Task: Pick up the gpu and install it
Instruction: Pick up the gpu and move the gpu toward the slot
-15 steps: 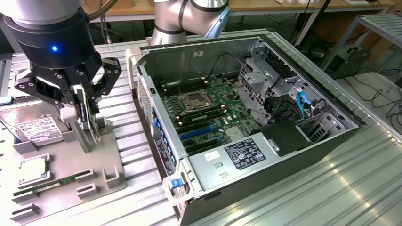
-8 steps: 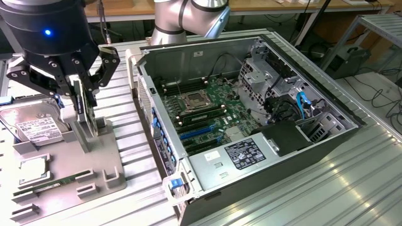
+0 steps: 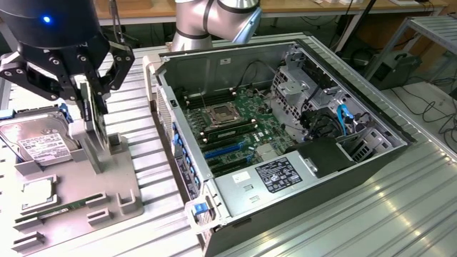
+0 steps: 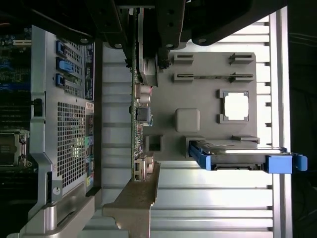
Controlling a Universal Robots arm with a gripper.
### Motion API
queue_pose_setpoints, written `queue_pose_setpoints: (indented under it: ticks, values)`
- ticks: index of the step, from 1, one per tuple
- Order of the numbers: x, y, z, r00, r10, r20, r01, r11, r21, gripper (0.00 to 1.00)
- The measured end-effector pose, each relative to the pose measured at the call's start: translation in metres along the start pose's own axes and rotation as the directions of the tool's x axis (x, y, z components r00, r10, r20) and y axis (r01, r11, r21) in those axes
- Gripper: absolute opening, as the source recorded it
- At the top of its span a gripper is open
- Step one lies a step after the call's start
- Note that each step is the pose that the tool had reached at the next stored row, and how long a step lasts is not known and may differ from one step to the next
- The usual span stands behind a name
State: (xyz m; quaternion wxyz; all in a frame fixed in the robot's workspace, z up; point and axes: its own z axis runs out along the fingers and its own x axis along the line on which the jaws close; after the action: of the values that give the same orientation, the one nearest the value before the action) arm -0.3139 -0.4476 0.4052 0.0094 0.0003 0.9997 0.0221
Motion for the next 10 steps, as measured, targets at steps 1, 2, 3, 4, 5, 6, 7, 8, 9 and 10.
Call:
queue_pose_setpoints:
  ticks: [1, 2, 3, 4, 5, 6, 7, 8, 9, 10]
  values:
    - [0.0, 0.0001, -0.0019, 1.0, 0.0, 0.0001, 0.0, 1.0, 0.0, 0.27]
    - [0.0, 0.0002, -0.004, 1.0, 0.0, 0.0, 0.0, 1.0, 0.0, 0.27]
    - [0.0, 0.0003, -0.0061, 1.0, 0.0, 0.0, 0.0, 1.0, 0.0001, 0.27]
    - [0.0, 0.0004, -0.0082, 1.0, 0.0, -0.0001, 0.0, 1.0, 0.0001, 0.27]
    - [0.0, 0.0004, -0.01, 1.0, 0.0, -0.0001, 0.0, 1.0, 0.0001, 0.27]
    - [0.0, 0.0005, -0.0116, 1.0, 0.0, 0.0, 0.0, 1.0, 0.0, 0.27]
    - [0.0, 0.0006, -0.0132, 1.0, 0.0, 0.0, 0.0, 1.0, 0.0, 0.27]
    - [0.0, 0.0006, -0.0148, 1.0, 0.0, 0.0, 0.0, 1.0, 0.0, 0.27]
    - [0.0, 0.0007, -0.0164, 1.0, 0.0, 0.0, 0.0, 1.0, 0.0, 0.27]
    - [0.0, 0.0008, -0.0182, 1.0, 0.0, 0.0, 0.0, 1.0, 0.0, 0.27]
